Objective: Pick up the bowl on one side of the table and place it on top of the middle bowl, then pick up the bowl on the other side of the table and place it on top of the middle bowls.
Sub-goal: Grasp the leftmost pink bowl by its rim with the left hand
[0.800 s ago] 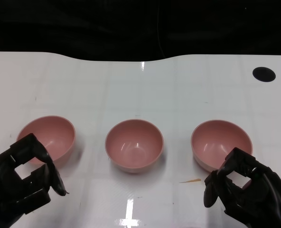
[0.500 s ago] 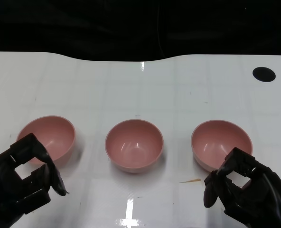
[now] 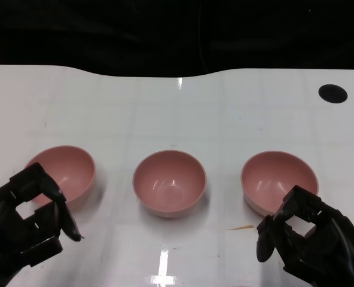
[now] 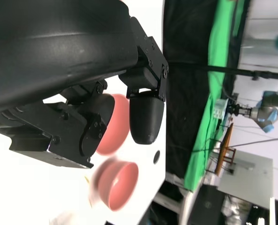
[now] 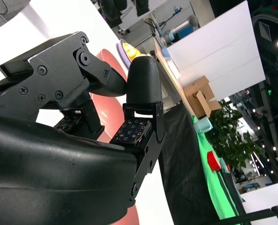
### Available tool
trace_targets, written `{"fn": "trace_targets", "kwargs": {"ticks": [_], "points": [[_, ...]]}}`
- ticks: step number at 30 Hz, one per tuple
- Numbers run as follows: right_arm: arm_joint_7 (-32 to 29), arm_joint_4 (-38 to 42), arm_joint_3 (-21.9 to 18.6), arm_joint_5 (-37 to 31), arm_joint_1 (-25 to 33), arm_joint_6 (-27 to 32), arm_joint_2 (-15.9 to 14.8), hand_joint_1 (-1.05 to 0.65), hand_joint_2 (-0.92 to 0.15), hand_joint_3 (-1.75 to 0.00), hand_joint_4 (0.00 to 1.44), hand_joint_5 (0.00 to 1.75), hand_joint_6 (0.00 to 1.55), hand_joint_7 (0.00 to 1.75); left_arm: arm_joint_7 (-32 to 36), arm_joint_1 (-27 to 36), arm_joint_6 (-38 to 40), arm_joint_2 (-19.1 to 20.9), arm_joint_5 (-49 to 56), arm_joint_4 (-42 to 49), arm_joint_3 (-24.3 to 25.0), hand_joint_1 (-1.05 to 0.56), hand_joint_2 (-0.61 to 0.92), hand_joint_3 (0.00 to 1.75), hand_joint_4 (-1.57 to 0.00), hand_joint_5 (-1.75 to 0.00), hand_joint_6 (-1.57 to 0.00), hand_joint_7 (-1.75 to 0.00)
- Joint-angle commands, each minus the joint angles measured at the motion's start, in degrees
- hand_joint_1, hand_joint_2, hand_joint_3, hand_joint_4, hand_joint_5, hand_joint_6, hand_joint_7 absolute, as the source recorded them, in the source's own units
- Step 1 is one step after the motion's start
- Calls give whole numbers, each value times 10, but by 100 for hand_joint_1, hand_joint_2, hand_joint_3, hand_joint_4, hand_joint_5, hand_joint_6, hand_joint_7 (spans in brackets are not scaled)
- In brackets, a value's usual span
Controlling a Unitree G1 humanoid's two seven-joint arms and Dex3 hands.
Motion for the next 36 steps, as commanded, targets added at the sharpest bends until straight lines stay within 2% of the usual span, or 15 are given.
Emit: {"fn": "trace_targets", "kwargs": {"ticks": [1, 2, 3, 4, 5, 6, 7, 10, 17, 25, 29, 36], "points": [[-9, -6, 2, -5, 2, -1, -2, -11, -51, -113, 95, 164, 91, 129, 41, 13, -104, 24, 147, -13, -26, -9, 53, 113, -55, -149, -52, -133], [-9, -6, 3, -6, 2, -3, -1, -11, -51, -112, 95, 164, 90, 130, 51, 16, -131, 28, 187, -16, -33, -12, 54, 104, -54, -137, -57, -113], [-13, -7, 4, -7, 2, 0, 0, -11, -51, -112, 95, 165, 90, 131, 67, 22, -159, 47, 255, -38, -38, -13, 55, 100, -53, -131, -60, -101], [-15, -8, 5, -7, 1, 2, 0, -11, -51, -112, 95, 165, 90, 131, 79, 25, -172, 59, 303, -56, -39, -28, 73, 59, -46, -103, -60, -71], [-15, -7, 5, -7, 1, 1, 0, -10, -51, -112, 95, 165, 89, 132, 93, 26, -188, 72, 354, -73, -40, -35, 82, 37, -47, -82, -65, -50], [-14, -5, 6, -7, 0, 0, 0, -10, -51, -113, 95, 165, 89, 132, 104, 26, -198, 81, 397, -86, -40, -39, 87, 24, -50, -67, -69, -34], [-13, -4, 6, -7, 0, -1, 0, -10, -51, -113, 94, 165, 89, 133, 111, 26, -202, 84, 421, -91, -40, -43, 90, 16, -51, -57, -71, -24], [-15, -3, 5, -1, -2, 7, 0, -10, -51, -112, 95, 165, 89, 132, 130, 8, -195, 121, 566, -125, -42, -55, 90, 4, -55, -37, -76, -10], [-22, 2, 11, -13, -2, -8, 5, -10, -53, -108, 93, 167, 88, 134, 146, -39, -212, 180, 733, -86, -65, -75, 88, 1, -66, -13, -79, -1], [-24, 6, 15, -15, -2, -15, 10, -9, -55, -104, 93, 167, 87, 135, 138, -85, -229, 222, 791, 7, -117, -83, 91, 3, -65, -5, -74, 0], [-17, 10, 16, -15, -3, -22, 11, -9, -57, -103, 92, 167, 86, 134, 148, -112, -236, 227, 810, 78, -157, -87, 92, 12, -63, -2, -71, 0], [-34, 3, 20, -24, -3, -13, 13, -9, -55, -105, 93, 167, 87, 135, 161, -151, -244, 223, 802, 171, -204, -83, 92, 13, -64, -2, -69, 0]]}}
